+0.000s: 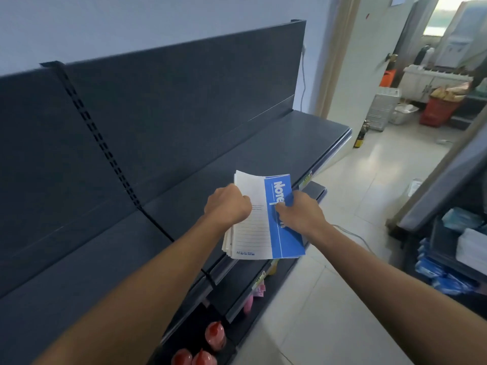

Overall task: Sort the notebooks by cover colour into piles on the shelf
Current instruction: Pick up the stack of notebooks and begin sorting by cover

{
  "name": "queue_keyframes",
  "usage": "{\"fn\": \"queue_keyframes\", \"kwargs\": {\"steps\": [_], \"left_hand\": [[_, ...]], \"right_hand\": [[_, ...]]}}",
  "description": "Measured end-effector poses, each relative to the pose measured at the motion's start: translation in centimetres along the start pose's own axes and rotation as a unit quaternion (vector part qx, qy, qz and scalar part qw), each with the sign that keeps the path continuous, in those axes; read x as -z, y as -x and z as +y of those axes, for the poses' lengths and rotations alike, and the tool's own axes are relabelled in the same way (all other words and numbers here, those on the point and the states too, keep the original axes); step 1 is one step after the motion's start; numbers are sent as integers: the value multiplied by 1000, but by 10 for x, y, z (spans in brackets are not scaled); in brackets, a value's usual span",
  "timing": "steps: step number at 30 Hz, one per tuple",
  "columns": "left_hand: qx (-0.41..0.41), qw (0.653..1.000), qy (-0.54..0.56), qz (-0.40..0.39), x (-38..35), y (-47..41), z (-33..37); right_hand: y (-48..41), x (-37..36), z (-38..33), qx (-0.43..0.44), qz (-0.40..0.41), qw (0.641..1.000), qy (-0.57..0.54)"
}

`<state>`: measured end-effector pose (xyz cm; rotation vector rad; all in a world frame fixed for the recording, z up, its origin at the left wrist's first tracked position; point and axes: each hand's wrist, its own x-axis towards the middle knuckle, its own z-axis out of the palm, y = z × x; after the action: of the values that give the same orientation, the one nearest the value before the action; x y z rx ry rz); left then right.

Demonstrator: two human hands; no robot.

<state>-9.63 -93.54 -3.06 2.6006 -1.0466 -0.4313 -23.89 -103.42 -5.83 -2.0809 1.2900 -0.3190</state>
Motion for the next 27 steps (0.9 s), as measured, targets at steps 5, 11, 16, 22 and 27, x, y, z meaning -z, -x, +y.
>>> {"fn": "queue_keyframes", "kwargs": {"steps": [5, 11, 16, 22, 27], "left_hand": [[53, 998, 36, -8, -14, -23, 24], [134, 988, 75, -31, -8, -25, 27], [239, 963, 123, 5, 11, -17, -12], [319, 935, 152, 40, 29, -22, -65], [340, 920, 187, 60, 20, -27, -97]], "right_hand": [[-49, 12, 13, 12, -58, 998, -19], [-90, 14, -1, 109, -110, 988, -10], [-108, -20, -42, 180, -184, 966, 1], [-124, -80, -93, 202, -228, 952, 28], [-134, -111, -115, 231, -241, 938, 89]]}}
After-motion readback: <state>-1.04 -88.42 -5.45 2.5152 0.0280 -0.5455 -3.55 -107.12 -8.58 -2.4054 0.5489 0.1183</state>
